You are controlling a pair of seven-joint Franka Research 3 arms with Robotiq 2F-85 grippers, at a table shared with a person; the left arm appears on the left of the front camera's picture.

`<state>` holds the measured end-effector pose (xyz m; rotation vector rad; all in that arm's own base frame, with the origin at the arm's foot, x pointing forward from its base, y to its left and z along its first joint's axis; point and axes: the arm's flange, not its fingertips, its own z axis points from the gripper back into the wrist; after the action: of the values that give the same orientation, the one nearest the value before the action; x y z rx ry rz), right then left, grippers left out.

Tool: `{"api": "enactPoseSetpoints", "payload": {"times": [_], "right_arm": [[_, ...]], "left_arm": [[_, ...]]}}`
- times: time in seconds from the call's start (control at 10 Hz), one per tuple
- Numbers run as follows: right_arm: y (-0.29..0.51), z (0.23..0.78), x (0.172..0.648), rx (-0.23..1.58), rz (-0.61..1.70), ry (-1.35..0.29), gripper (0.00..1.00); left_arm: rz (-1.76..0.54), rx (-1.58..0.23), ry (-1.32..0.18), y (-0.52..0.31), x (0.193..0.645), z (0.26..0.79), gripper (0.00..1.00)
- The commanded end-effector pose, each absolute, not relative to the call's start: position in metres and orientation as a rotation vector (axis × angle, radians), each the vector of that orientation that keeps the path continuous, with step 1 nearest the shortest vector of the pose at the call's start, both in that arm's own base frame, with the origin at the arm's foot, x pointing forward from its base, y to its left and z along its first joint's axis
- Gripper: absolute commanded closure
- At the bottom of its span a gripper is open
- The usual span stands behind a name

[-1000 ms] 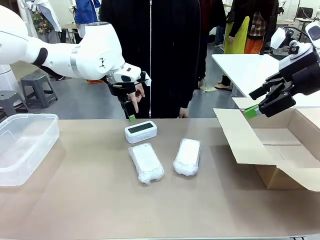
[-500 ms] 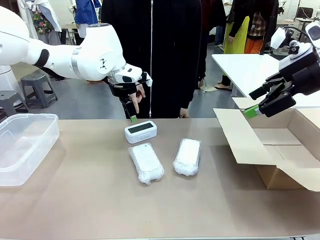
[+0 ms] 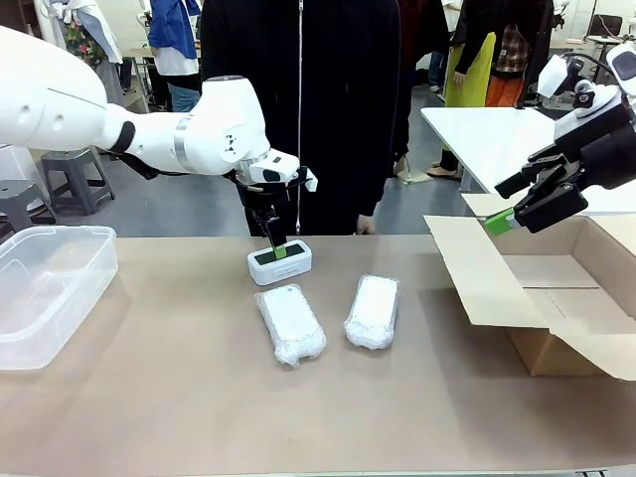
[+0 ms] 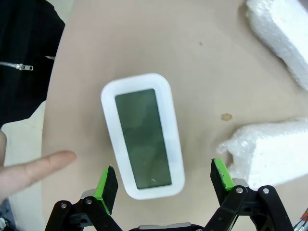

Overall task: Separate and place wrapped and unwrapped clocks.
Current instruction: Pick up the Digital clock indicated by the person.

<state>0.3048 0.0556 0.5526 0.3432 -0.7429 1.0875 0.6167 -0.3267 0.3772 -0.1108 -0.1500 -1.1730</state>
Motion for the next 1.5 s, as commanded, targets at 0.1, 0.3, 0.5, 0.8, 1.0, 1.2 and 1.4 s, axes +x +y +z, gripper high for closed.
{"api": "enactPoseSetpoints", "payload": {"times": [0.1,0.3,0.5,0.8,1.0,1.2,1.4], "right_arm": [[0.055,0.551,0.306,0.372,1.097,-0.749,0.00],[0.055,0.551,0.306,0.372,1.097,-0.749,0.00],[0.055,0.551,0.306,0.372,1.097,-0.749,0.00],[0.055,0.551,0.306,0.372,1.097,-0.749,0.00],[0.055,0.551,0.306,0.372,1.097,-0.749,0.00],[0.055,0.551,0.306,0.372,1.097,-0.749,0.00],[0.055,0.551,0.306,0.372,1.097,-0.749,0.00]], "left_arm": [[-1.145,-0.056,-0.139,-0.344,0.643,0.375,0.00],[-1.149,-0.059,-0.113,-0.349,0.651,0.366,0.00],[-1.149,-0.060,-0.100,-0.352,0.654,0.361,0.00],[-1.148,-0.080,-0.066,-0.353,0.657,0.351,0.00],[-1.152,-0.084,-0.033,-0.354,0.658,0.345,0.00],[-1.156,-0.082,-0.030,-0.356,0.662,0.338,0.00],[-1.150,-0.094,-0.026,-0.356,0.665,0.332,0.00]]}}
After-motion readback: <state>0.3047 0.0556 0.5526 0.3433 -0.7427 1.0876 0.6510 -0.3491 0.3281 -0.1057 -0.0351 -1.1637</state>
